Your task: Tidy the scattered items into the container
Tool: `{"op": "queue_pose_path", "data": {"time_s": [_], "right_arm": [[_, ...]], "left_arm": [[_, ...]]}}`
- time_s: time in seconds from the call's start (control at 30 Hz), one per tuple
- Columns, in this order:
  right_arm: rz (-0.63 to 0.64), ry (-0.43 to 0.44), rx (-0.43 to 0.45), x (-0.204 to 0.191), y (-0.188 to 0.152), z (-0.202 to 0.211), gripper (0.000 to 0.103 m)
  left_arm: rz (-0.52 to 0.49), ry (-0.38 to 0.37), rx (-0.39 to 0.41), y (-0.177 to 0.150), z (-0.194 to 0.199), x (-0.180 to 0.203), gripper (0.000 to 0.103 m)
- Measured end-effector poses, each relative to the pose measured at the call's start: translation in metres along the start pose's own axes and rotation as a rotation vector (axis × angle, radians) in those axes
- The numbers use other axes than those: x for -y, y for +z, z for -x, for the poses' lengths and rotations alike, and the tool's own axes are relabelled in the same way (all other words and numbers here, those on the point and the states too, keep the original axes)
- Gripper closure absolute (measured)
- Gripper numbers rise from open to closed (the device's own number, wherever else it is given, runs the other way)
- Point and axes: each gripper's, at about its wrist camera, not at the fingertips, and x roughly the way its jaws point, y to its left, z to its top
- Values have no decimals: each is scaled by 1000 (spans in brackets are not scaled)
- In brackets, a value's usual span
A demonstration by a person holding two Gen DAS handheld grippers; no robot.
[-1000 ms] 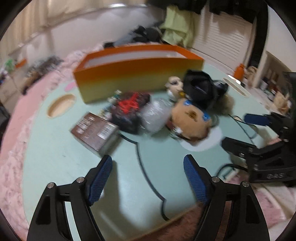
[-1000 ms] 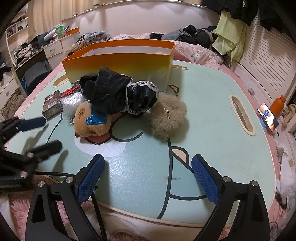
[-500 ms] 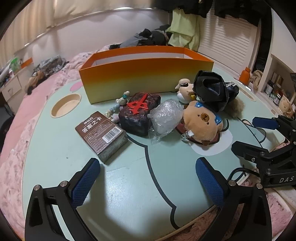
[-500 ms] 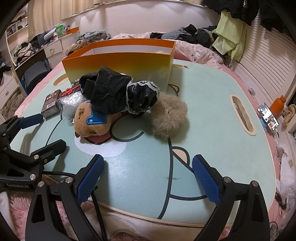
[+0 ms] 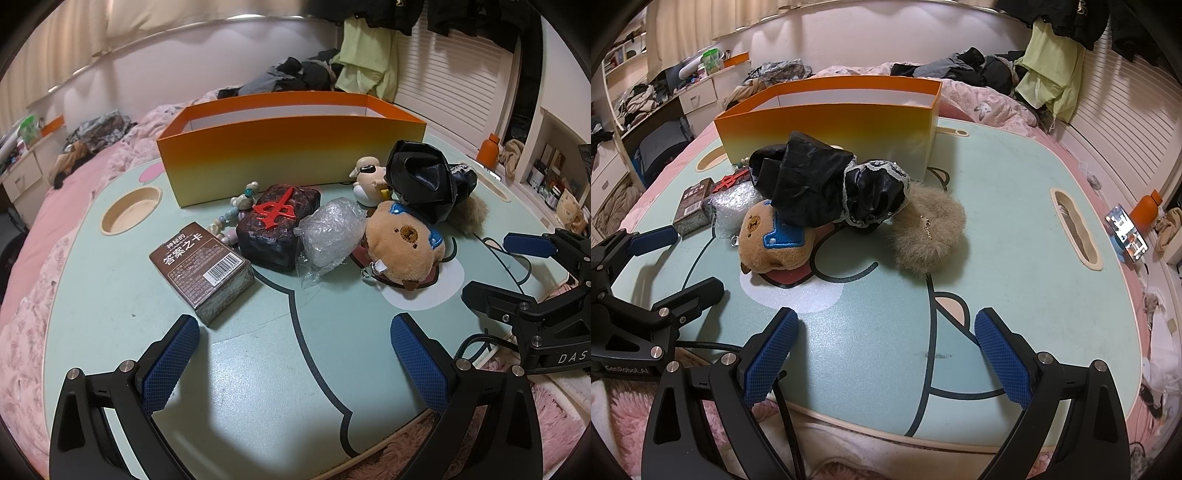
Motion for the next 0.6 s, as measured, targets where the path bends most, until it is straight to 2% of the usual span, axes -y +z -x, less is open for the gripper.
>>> {"op": "queue_pose_path", "data": {"time_s": [0.6], "right_arm": [[2, 0, -5, 0, -2, -3, 7]], "left_arm": [[0, 0, 0, 0, 0, 0, 0]]}}
